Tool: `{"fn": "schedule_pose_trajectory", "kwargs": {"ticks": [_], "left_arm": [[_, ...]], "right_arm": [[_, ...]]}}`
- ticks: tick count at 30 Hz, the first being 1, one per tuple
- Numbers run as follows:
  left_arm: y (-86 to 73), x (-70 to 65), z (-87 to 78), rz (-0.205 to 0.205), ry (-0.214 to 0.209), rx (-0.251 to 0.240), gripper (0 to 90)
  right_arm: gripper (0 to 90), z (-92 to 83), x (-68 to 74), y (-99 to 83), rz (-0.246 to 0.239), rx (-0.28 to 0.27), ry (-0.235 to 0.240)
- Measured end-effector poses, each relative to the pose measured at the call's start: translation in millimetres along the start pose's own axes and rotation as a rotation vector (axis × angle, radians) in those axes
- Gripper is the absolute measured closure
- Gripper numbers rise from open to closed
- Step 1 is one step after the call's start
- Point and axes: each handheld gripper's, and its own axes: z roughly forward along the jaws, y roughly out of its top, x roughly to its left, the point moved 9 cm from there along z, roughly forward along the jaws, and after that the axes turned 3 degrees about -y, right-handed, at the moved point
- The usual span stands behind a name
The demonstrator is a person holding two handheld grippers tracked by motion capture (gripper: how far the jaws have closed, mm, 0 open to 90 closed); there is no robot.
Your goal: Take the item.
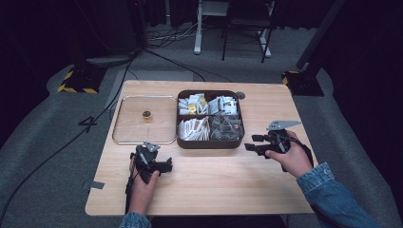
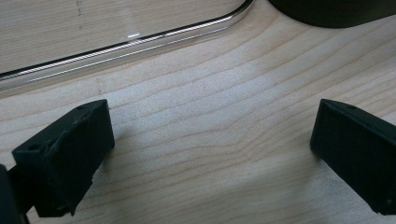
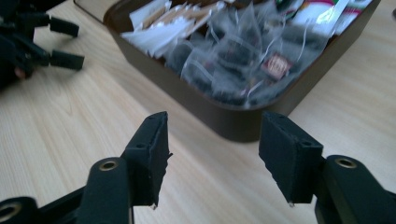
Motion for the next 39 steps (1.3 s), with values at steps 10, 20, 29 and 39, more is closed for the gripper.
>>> {"fn": "schedule_pose_trajectory", "kwargs": {"ticks": [10, 20, 29, 39], "left_arm": [[0.7, 0.5, 0.5, -0.001, 0.002, -0.002, 0.0], [0.8, 0.7, 0.5, 0.001, 0.002, -0.001, 0.0], [1.8, 1.6, 1.4, -0.006, 0.006, 0.000, 0.0], [2.3, 1.8, 1.8, -0.006, 0.006, -0.001, 0.0]], "right_arm": [[47.0, 5.1, -20.8, 48.4, 0.032, -0.123, -0.038], [48.1, 19.7, -48.9, 82.4, 0.054, -0.147, -0.092], [48.7, 33.8, -59.7, 103.4, 0.050, -0.143, -0.128], [49.2, 50.4, -56.6, 127.4, 0.054, -0.159, -0.128]]}}
